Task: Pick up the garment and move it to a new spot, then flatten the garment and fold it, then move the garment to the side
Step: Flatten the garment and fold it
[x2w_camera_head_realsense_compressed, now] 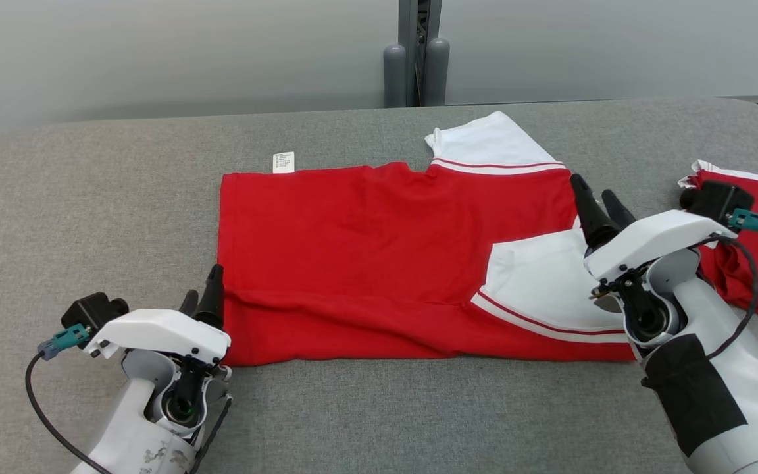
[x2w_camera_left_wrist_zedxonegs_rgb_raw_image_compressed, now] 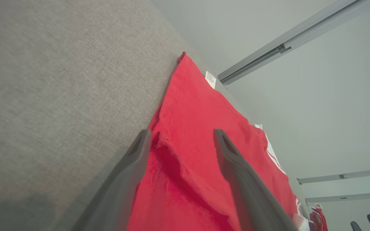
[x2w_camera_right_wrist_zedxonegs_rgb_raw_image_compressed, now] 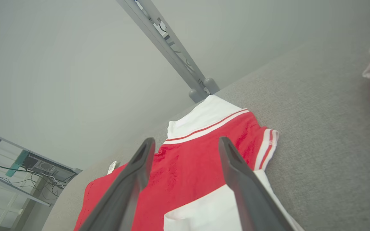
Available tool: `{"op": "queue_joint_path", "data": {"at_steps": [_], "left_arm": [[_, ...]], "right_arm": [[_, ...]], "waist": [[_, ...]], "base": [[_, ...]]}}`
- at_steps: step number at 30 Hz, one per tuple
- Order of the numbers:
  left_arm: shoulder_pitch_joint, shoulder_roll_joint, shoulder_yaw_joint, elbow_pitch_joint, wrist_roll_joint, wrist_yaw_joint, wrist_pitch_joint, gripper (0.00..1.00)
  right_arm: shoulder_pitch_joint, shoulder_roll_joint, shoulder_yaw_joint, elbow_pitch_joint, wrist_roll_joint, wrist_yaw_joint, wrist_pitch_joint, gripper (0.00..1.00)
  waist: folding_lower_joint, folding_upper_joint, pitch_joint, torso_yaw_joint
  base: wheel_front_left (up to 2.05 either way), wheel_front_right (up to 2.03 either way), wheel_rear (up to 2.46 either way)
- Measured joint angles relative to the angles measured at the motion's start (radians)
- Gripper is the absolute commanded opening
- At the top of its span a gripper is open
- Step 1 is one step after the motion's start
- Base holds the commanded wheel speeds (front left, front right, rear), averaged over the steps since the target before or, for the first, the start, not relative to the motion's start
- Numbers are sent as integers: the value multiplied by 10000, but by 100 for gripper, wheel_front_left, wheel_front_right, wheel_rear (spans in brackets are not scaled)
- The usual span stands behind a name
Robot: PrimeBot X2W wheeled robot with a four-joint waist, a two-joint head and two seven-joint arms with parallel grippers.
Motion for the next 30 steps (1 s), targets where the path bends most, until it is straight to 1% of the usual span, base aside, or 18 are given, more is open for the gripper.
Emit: {"op": "queue_joint_path", "data": {"at_steps": [7,12,16,19,25,30], "left_arm": [[360,326,4,-470,142,-98,-268,100],[1072,552,-50,-1160,226,-65,-401,100],[1819,660,-203,-1793,303,224,-268,100],[2436,700,-297,-2217,263,566,-42,100],[3166,637,-242,-2694,23,1122,132,100],[3225,571,-33,-2809,-109,1210,10,100]], "right_arm": [[-1,-449,382,-702,658,0,-510,100],[697,-1001,777,-1551,991,0,-830,100],[1504,-1413,1005,-2359,1221,0,-1106,100],[2227,-1670,1106,-2976,1367,0,-1292,100],[3585,-1923,1064,-3939,1434,0,-1532,100],[4464,-1889,834,-4201,1400,0,-1599,100]], "waist": [[0,0,-125,5],[0,0,-274,-27],[0,0,-417,-79],[0,0,-485,-154],[0,0,-502,-374],[0,0,-374,-615]], "base": [[0,0,0],[0,0,0],[0,0,0],[0,0,0],[0,0,0],[0,0,0]]}}
